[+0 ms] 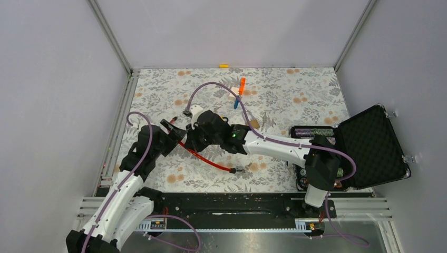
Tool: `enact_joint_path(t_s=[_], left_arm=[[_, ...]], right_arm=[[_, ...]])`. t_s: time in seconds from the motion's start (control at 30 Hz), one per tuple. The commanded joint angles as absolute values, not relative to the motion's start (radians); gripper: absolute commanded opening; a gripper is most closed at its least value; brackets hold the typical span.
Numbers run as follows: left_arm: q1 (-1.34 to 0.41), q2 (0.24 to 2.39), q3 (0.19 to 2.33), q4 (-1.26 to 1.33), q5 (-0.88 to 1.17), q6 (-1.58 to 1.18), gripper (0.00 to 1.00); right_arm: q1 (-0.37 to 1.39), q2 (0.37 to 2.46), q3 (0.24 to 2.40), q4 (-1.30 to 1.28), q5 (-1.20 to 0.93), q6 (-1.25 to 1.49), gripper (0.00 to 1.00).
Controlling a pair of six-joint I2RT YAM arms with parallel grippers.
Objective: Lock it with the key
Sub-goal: Pick up the lock from the center of the board.
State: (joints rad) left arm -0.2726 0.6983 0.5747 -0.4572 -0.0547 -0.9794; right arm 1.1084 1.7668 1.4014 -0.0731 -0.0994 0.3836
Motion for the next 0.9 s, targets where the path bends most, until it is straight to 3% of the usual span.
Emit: enact_joint_path(t_s=[0.0, 0.13, 0.23, 0.33, 0.5, 0.63, 0.87], left_arm=[[-0.262, 0.723, 0.529, -0.272, 0.044, -1.078, 0.69], [-0.260, 0.735, 0.537, -0.232, 0.069, -1.062, 0.39], [-0.259, 0.731, 0.577, -0.228, 0.072, -1.011, 0.02], [-0.259, 0.735, 0.635, -0.208, 0.105, -0.946, 0.00], [-0.259, 0.747, 0.723, -0.173, 0.188, -0.849, 0.00], [-0.259, 0.740, 0.784, -0.174, 0.234, -0.776, 0.00], [-0.259, 0.730, 0.867, -0.081, 0.487, -0.626, 0.00]], right_arm=[[1.097, 1.696, 1.390, 0.055, -0.134, 0.420, 0.00], [1.095, 1.688, 1.371, 0.067, -0.140, 0.429, 0.00], [1.097, 1.669, 1.354, 0.060, -0.120, 0.438, 0.00], [1.090, 1.633, 1.335, 0.035, -0.081, 0.450, 0.03], [1.071, 1.487, 1.246, 0.034, -0.045, 0.460, 0.40], [1.056, 1.334, 1.146, 0.042, 0.029, 0.485, 0.59], [1.018, 1.142, 1.077, 0.029, 0.182, 0.703, 0.73]])
